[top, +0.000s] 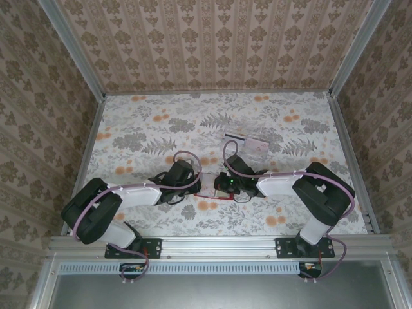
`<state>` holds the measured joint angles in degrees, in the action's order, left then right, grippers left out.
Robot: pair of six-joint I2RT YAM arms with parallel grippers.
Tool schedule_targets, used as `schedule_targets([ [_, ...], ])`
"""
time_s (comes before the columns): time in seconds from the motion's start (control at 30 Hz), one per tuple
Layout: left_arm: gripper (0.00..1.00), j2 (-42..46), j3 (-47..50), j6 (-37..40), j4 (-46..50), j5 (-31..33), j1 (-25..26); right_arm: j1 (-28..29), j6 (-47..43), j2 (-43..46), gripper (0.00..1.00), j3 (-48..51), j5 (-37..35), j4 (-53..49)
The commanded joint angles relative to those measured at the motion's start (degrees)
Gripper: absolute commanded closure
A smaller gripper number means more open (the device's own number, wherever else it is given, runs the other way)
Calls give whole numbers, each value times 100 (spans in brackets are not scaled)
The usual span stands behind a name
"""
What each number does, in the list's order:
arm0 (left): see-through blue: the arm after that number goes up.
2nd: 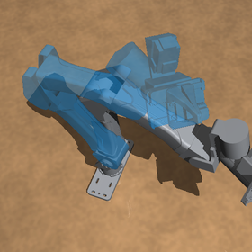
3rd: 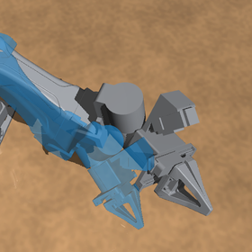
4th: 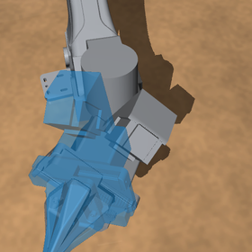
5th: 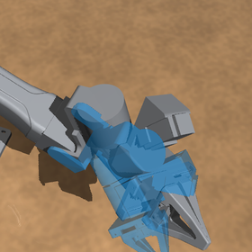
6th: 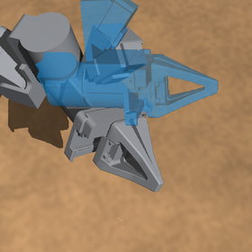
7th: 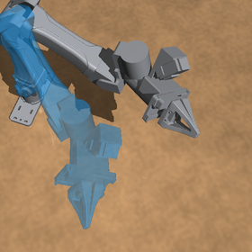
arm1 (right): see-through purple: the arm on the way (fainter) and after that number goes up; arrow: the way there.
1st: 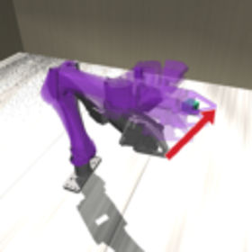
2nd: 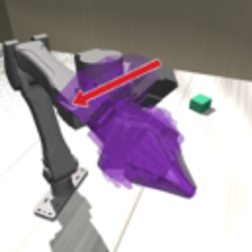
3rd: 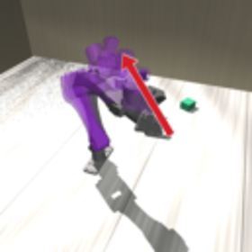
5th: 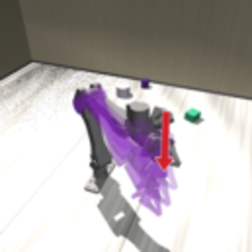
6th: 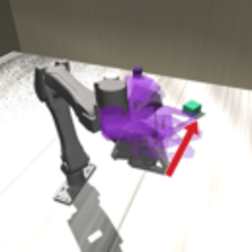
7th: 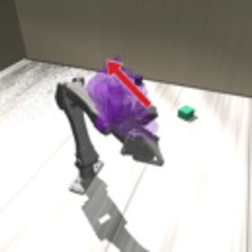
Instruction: Take the credit cards out of the card holder
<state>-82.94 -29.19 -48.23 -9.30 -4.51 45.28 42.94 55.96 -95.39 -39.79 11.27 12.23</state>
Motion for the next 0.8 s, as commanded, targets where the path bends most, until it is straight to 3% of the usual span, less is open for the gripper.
schedule_targets([
  [0.0,100,-133,1,-157,530,259,-19,-87,6,150,100,242,48,-183],
  [0.37,100,-100,19,-182,592,310,-28,-321,-42,554,100,615,33,-301],
  [0.7,100,461,-412,115,1007,368,195,-321,16,244,100,487,261,-16],
  [0.77,94,540,-520,194,1077,390,258,-313,20,174,100,422,279,-9],
])
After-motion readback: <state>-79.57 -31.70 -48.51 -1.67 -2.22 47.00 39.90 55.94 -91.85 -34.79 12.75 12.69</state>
